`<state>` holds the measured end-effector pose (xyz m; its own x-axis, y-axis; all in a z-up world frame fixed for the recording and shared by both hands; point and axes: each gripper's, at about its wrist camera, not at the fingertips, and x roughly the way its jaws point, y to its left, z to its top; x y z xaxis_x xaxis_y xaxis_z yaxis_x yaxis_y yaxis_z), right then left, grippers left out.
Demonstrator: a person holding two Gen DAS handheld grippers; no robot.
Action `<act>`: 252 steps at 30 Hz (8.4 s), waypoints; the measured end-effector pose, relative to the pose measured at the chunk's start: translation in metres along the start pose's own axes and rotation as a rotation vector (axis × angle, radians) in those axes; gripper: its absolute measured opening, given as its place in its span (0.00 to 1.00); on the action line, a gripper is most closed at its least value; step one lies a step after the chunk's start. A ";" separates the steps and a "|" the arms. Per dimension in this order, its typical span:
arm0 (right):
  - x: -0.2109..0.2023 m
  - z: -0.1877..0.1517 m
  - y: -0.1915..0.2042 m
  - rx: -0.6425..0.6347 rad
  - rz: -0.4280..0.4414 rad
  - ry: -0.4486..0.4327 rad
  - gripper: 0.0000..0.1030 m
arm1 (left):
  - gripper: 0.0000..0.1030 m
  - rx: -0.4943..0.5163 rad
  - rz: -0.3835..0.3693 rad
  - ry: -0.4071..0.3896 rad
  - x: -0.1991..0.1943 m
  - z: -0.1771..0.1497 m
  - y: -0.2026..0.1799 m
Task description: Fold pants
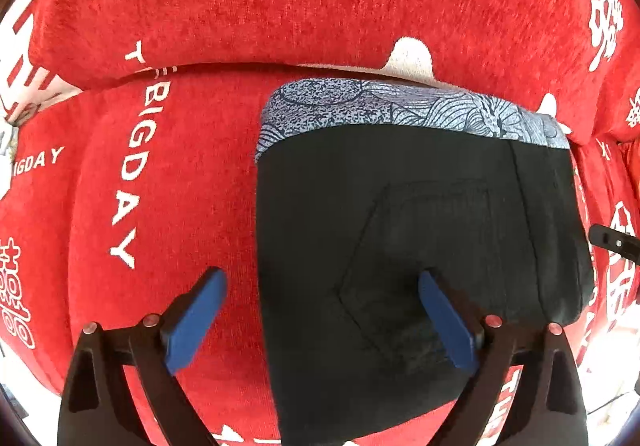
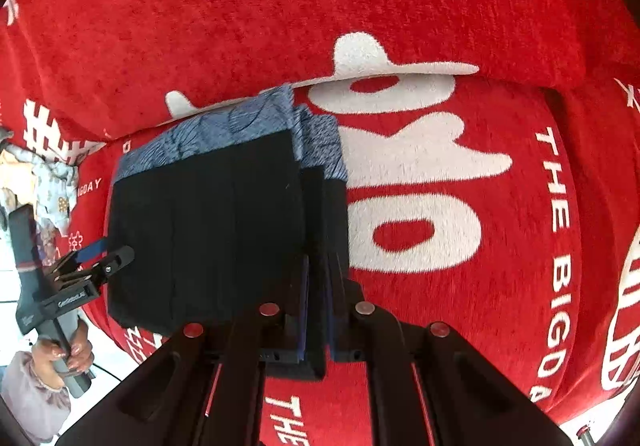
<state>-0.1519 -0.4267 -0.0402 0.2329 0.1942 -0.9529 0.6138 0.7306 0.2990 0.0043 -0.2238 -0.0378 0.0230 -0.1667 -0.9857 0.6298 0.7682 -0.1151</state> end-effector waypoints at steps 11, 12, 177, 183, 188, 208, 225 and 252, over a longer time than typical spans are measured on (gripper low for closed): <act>-0.007 -0.020 0.035 -0.095 0.013 -0.036 0.09 | 0.97 -0.025 -0.031 0.036 0.005 -0.007 0.008; 0.000 -0.023 0.036 -0.099 0.010 -0.013 0.09 | 0.99 -0.027 -0.026 0.041 0.008 -0.008 0.010; -0.065 -0.097 0.177 -0.093 -0.252 0.027 0.99 | 1.00 0.010 0.148 0.070 -0.122 -0.101 0.097; -0.068 -0.095 0.183 -0.072 -0.239 0.034 0.99 | 1.00 -0.005 0.153 0.048 -0.133 -0.093 0.097; -0.071 -0.089 0.187 -0.071 -0.241 0.026 0.99 | 1.00 0.000 0.162 0.033 -0.139 -0.089 0.096; -0.069 -0.089 0.191 -0.079 -0.253 0.040 0.99 | 1.00 -0.025 0.177 0.037 -0.142 -0.091 0.101; -0.068 -0.092 0.194 -0.087 -0.252 0.039 0.99 | 1.00 -0.014 0.182 0.029 -0.142 -0.094 0.101; -0.067 -0.092 0.198 -0.104 -0.260 0.040 0.99 | 1.00 0.006 0.184 0.054 -0.138 -0.097 0.096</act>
<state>-0.1155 -0.2345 0.0778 0.0469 0.0156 -0.9988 0.5683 0.8219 0.0395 -0.0140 -0.0672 0.0753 0.0967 0.0105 -0.9953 0.6237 0.7786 0.0688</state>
